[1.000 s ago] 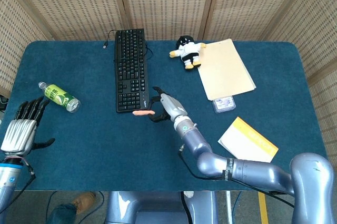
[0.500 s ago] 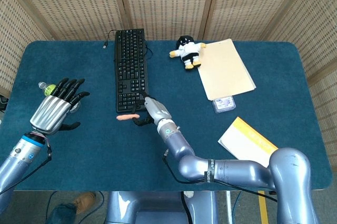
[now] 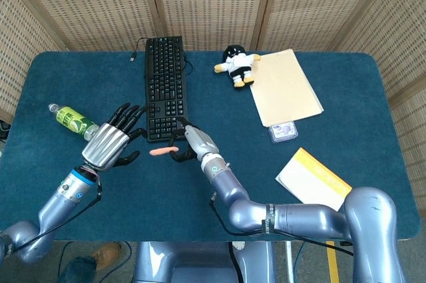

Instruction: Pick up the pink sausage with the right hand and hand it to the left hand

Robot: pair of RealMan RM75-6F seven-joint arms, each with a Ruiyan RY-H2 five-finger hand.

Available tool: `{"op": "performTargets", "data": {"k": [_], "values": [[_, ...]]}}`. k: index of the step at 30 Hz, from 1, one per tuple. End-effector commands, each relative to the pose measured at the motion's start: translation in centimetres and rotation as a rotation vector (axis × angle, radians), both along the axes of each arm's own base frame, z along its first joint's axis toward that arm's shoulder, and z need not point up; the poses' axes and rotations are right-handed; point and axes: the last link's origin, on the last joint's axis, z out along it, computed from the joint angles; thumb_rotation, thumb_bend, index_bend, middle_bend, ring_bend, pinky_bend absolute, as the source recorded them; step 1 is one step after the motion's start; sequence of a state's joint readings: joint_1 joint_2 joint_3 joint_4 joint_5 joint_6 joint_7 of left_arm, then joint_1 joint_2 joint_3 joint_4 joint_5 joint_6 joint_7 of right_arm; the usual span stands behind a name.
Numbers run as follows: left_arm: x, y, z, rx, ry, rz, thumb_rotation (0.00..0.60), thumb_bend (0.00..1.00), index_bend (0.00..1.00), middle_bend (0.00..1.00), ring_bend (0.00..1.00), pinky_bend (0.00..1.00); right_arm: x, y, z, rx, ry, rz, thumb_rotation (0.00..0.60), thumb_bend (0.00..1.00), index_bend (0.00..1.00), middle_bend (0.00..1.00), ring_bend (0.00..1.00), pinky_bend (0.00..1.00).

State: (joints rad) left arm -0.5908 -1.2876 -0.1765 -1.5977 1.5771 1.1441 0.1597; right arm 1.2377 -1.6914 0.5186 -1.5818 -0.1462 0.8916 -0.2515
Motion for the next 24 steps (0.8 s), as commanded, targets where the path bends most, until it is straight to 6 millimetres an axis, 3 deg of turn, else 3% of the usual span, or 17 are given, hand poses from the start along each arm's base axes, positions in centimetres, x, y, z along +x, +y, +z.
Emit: {"op": "performTargets", "data": {"k": [1,24], "values": [[0.6,-0.1,-0.6,-0.012,0.007,-0.014,0.6,0.31,0.42,0.0,0.0,0.0,-0.1,0.0,0.0,-0.002,0.005,0.001,0.6,0.68,0.67,0.07,0.0,0.0],[2.3,-0.1,-3.5,-0.014,0.0,-0.029,0.6,0.31,0.48,0.0,0.0,0.0,-0.2,0.0,-0.1,0.004,0.007,0.003,0.6,0.68,0.67,0.07,0.0,0.0]]}}
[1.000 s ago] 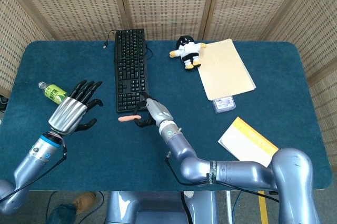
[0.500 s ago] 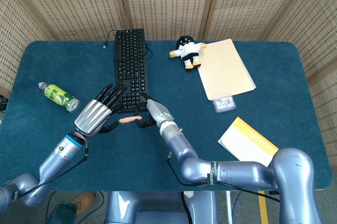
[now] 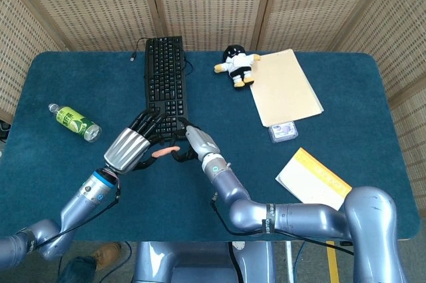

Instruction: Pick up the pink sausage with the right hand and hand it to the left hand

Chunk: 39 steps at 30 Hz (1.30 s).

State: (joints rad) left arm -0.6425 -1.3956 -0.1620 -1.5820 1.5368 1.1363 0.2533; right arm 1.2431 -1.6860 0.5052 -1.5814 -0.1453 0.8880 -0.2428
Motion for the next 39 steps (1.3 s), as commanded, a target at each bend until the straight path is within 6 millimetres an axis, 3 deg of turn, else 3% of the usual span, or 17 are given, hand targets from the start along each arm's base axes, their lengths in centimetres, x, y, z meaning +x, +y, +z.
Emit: {"op": "performTargets", "data": {"k": [1,31,39], "values": [[0.2,0.1,-0.1,0.007,-0.006,0.0,0.6,0.31,0.49,0.0,0.0,0.0,-0.1,0.0,0.0,-0.001,0.001,0.0,0.6,0.68,0.67,0.07,0.0,0.0],[1.4,-0.1,-1.4,-0.008,0.004,-0.012,0.6,0.38,0.53,0.0,0.0,0.0,-0.8,0.0,0.4,0.01,-0.013,-0.007,0.6,0.68,0.68,0.07,0.0,0.0],[1.4,0.0,-1.5,-0.006,0.005,-0.011,0.6,0.43,0.59,0.0,0.0,0.0,-1.0,0.0,0.4,0.013,-0.013,-0.01,0.6,0.69,0.68,0.07,0.0,0.0]]}}
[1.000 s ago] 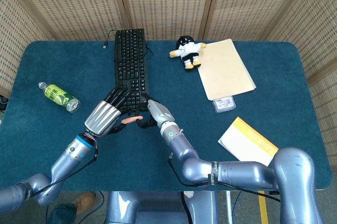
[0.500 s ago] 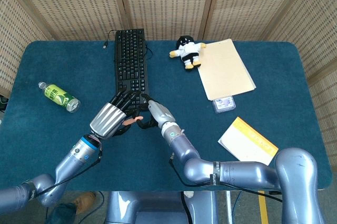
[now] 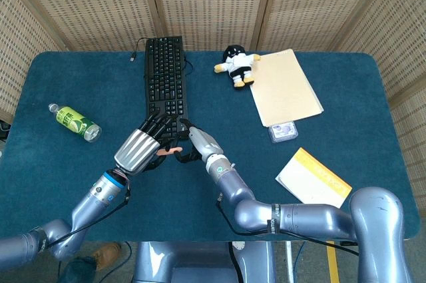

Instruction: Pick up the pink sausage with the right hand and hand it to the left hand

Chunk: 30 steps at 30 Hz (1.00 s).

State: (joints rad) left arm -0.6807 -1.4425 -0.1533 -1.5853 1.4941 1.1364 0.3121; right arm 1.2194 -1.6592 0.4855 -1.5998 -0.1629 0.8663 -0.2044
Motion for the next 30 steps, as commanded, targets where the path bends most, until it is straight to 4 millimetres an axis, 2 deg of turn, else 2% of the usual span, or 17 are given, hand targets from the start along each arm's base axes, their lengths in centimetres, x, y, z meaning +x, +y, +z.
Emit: {"op": "performTargets", "data": {"k": [1,15,25,30], "values": [[0.0,0.1,0.0,0.003,0.001,0.001,0.6,0.45,0.59,0.0,0.0,0.0,0.0,0.0,0.0,0.001,-0.001,0.0,0.6,0.69,0.68,0.07,0.0,0.0],[-0.8,1.0,0.4,0.075,0.056,0.003,0.6,0.52,0.74,0.0,0.0,0.0,-0.9,-0.1,0.8,-0.004,0.002,-0.001,0.6,0.69,0.68,0.07,0.0,0.0],[-1.4,1.5,1.0,0.096,0.069,0.016,0.6,0.55,0.8,0.0,0.0,0.0,-1.7,-0.2,1.7,-0.014,0.006,-0.003,0.6,0.69,0.68,0.07,0.0,0.0],[-2.5,2.1,2.1,0.128,0.086,0.04,0.6,0.56,0.81,0.0,0.0,0.0,-2.4,-0.4,2.6,-0.03,0.009,-0.01,0.6,0.69,0.69,0.07,0.0,0.0]]}}
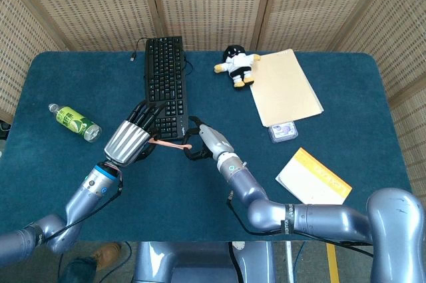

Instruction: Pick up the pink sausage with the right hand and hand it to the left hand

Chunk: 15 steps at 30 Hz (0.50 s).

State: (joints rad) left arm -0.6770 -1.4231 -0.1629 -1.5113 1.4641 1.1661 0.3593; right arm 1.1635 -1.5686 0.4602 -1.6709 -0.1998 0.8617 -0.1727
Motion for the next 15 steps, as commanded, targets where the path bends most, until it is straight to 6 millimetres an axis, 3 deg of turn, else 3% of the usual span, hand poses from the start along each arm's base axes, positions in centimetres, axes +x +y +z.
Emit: {"op": "performTargets", "data": {"k": [1,7,15], "values": [[-0.8,0.4,0.8,0.023,0.006,0.022,0.6,0.56,0.81,0.0,0.0,0.0,-0.4,-0.1,0.5,-0.01,-0.001,-0.006,0.6,0.69,0.69,0.07,0.0,0.0],[-3.3,1.4,3.5,0.092,0.035,0.065,0.6,0.56,0.82,0.0,0.0,0.0,-1.2,-0.6,1.7,-0.035,-0.009,-0.027,0.6,0.69,0.69,0.07,0.0,0.0],[-7.8,2.5,9.2,0.201,0.064,0.15,0.6,0.56,0.82,0.0,0.0,0.0,-3.1,-1.0,3.5,-0.064,0.002,-0.055,0.6,0.69,0.69,0.07,0.0,0.0]]}}
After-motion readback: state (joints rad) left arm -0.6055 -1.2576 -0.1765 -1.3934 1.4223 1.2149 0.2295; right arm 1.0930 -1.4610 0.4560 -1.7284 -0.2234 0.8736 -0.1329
